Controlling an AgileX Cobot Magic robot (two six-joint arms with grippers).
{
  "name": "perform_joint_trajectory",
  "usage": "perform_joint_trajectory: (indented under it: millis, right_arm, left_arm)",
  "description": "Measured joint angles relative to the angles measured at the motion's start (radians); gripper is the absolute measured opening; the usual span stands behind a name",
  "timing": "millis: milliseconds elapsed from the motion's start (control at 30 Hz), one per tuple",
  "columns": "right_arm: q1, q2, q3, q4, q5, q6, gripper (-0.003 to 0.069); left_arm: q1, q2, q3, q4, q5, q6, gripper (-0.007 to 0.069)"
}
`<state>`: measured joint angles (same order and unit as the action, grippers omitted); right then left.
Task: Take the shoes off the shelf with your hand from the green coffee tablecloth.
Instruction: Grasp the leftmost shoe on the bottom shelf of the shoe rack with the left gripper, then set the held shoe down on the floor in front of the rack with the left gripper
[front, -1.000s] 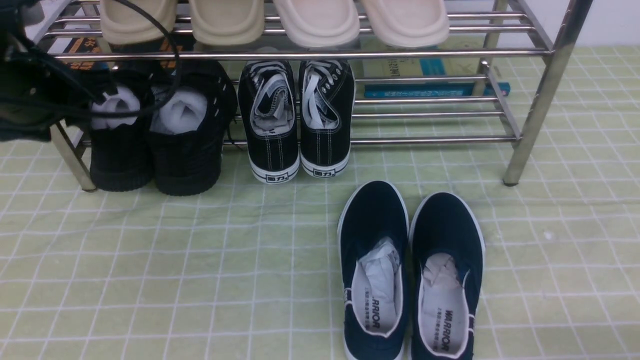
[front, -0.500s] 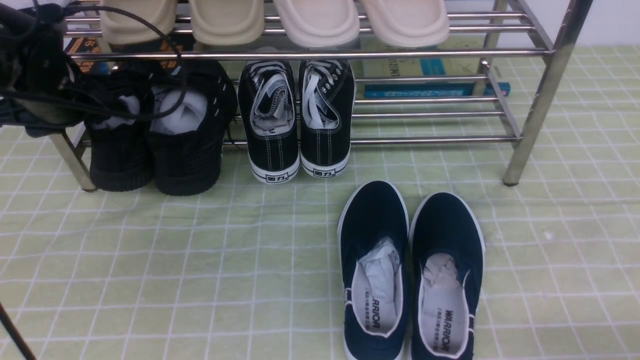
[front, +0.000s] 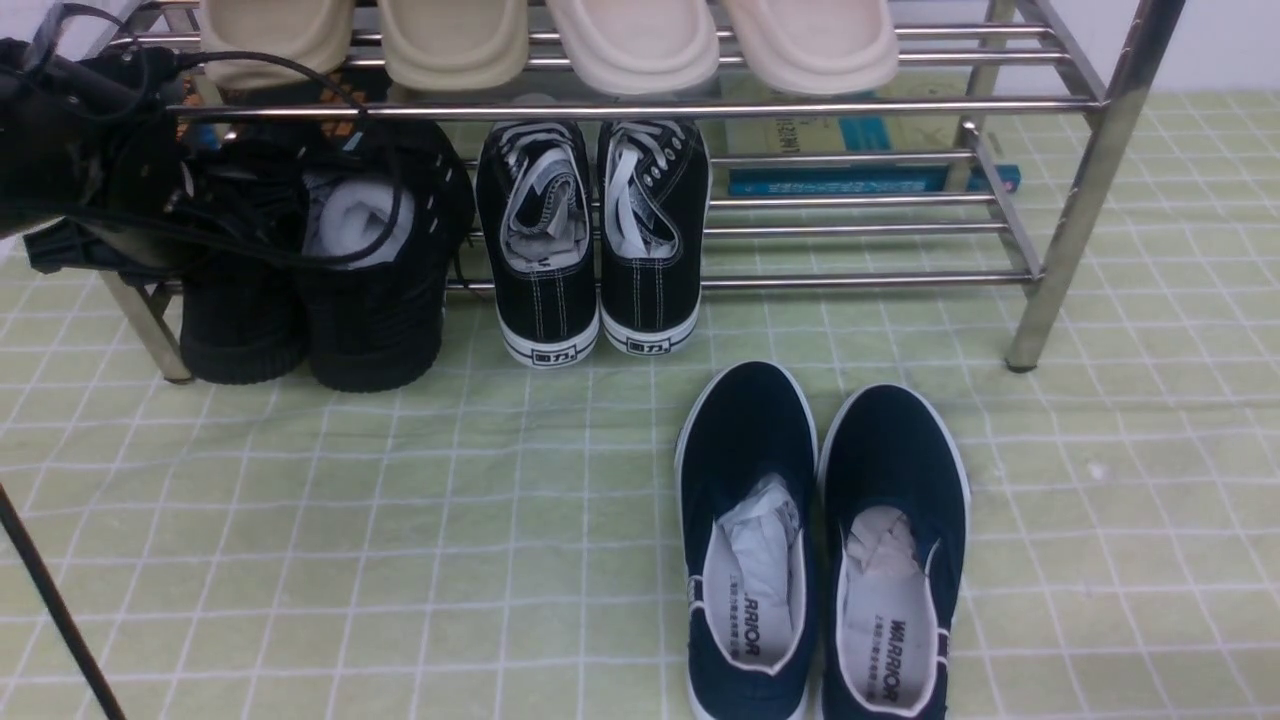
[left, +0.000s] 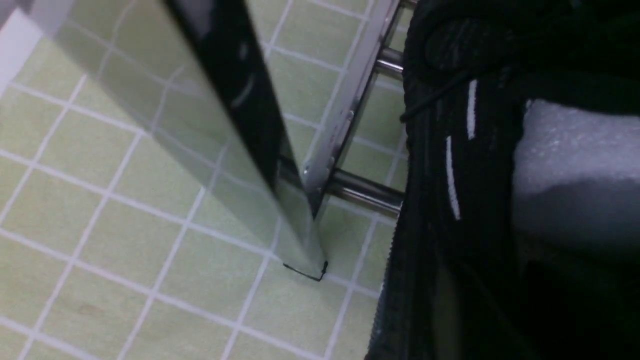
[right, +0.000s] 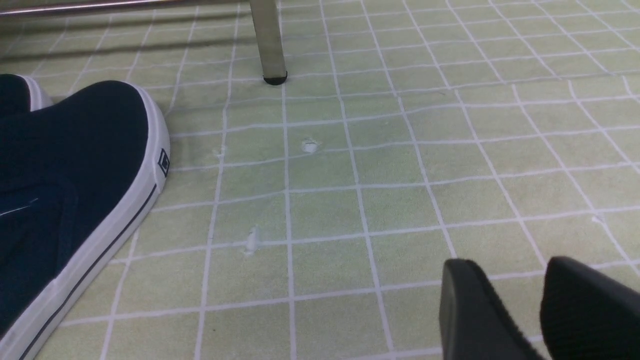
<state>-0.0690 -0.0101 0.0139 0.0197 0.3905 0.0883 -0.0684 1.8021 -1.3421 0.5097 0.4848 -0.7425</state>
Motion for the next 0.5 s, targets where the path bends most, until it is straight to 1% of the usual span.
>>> perform_joint_trajectory:
  millis: [33, 67, 100, 133, 300, 400, 500]
  right_arm:
    - [0.0, 0.0, 0.0, 0.0, 0.0, 0.0, 0.0237]
    - [0.0, 0.0, 0.0, 0.0, 0.0, 0.0, 0.0237]
    - [0.0, 0.0, 0.0, 0.0, 0.0, 0.0, 0.0237]
    - [0.0, 0.0, 0.0, 0.0, 0.0, 0.0, 0.0237]
    - [0.0, 0.0, 0.0, 0.0, 0.0, 0.0, 0.0237]
    - [0.0, 0.0, 0.0, 0.0, 0.0, 0.0, 0.0237]
    - [0.0, 0.0, 0.0, 0.0, 0.0, 0.0, 0.0237]
  left_arm:
    - [0.0, 0.0, -0.001, 0.001, 0.01, 0.003, 0.0074]
    - [0.0, -0.001, -0.001, 0.001, 0.012, 0.004, 0.0074]
    - [0.0, -0.009, -0.001, -0.001, 0.033, 0.006, 0.0027]
    - [0.0, -0.018, -0.001, -0.01, 0.053, 0.006, 0.0014]
    - [0.0, -0.109, -0.001, -0.033, 0.18, 0.01, 0.001]
    - [-0.001, -0.174, -0.001, -0.033, 0.23, 0.014, 0.001]
    - [-0.002, -0.243, -0.001, -0.038, 0.311, 0.041, 0.0011]
